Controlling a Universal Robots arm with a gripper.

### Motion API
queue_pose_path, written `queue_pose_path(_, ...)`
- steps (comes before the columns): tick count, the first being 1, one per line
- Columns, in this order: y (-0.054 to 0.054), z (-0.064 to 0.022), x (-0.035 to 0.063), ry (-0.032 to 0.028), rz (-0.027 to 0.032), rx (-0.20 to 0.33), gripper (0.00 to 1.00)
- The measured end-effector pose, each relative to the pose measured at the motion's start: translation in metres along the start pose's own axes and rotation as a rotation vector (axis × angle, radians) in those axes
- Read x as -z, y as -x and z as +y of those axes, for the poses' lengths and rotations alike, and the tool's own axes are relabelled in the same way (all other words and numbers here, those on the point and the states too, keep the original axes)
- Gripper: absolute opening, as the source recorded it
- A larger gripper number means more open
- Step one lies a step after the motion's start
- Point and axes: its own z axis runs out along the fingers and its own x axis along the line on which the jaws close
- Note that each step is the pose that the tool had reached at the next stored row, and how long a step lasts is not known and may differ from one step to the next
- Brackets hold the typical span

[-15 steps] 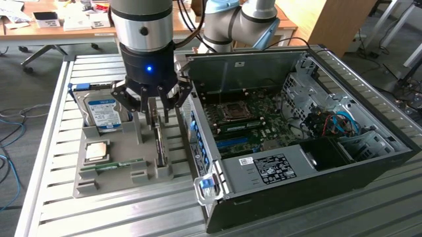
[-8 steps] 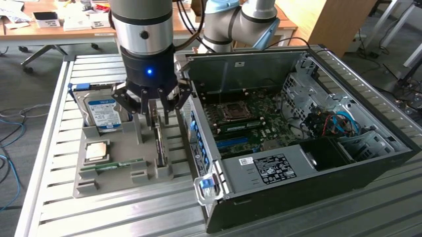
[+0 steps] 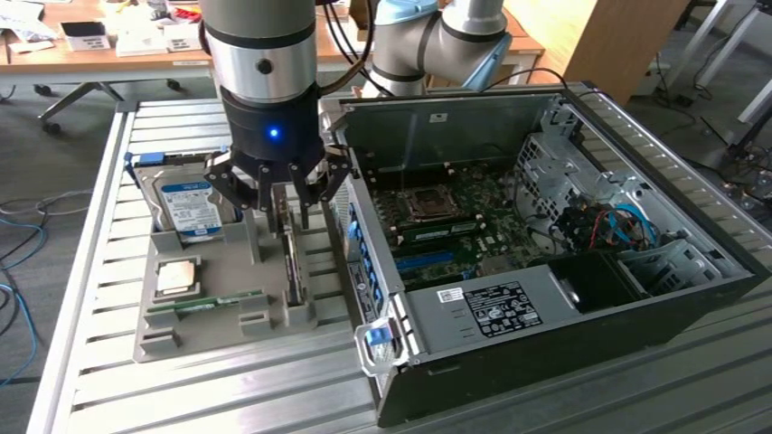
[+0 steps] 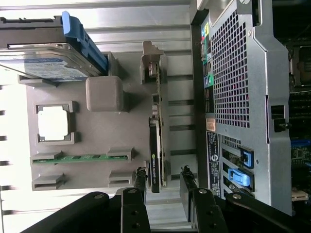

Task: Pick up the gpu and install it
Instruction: 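Pick up the gpu and move the gpu toward the slot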

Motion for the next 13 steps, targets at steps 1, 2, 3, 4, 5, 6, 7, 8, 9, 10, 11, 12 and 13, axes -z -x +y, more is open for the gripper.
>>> queue_pose_path(1,0.0000,0.0000,0.0000,0.0000,0.0000,0.000,0.42)
queue_pose_path(2,0.0000,0.0000,-0.0001,0.0000,0.0000,0.000,0.42)
queue_pose_path(3,0.0000,0.0000,-0.0006,0.0003,-0.0003,0.000,0.42)
queue_pose_path(4,0.0000,0.0000,-0.0011,0.0004,-0.0003,0.000,0.42)
queue_pose_path(5,0.0000,-0.0001,-0.0016,0.0002,-0.0001,0.000,0.42)
queue_pose_path(6,0.0000,-0.0001,-0.0022,0.0001,0.0000,0.000,0.42)
queue_pose_path(7,0.0000,-0.0001,-0.0030,0.0001,-0.0001,0.000,0.42)
queue_pose_path(8,-0.0001,-0.0002,-0.0038,0.0001,-0.0001,0.000,0.42)
queue_pose_path(9,-0.0001,-0.0002,-0.0046,0.0000,0.0000,0.000,0.42)
queue_pose_path(10,-0.0001,-0.0003,-0.0056,0.0001,0.0000,0.000,0.42)
queue_pose_path(11,-0.0001,-0.0003,-0.0068,0.0001,-0.0001,0.000,0.42)
queue_pose_path(12,-0.0002,-0.0004,-0.0077,0.0000,0.0000,0.000,0.42)
queue_pose_path(13,-0.0002,-0.0004,-0.0086,0.0000,0.0000,0.000,0.42)
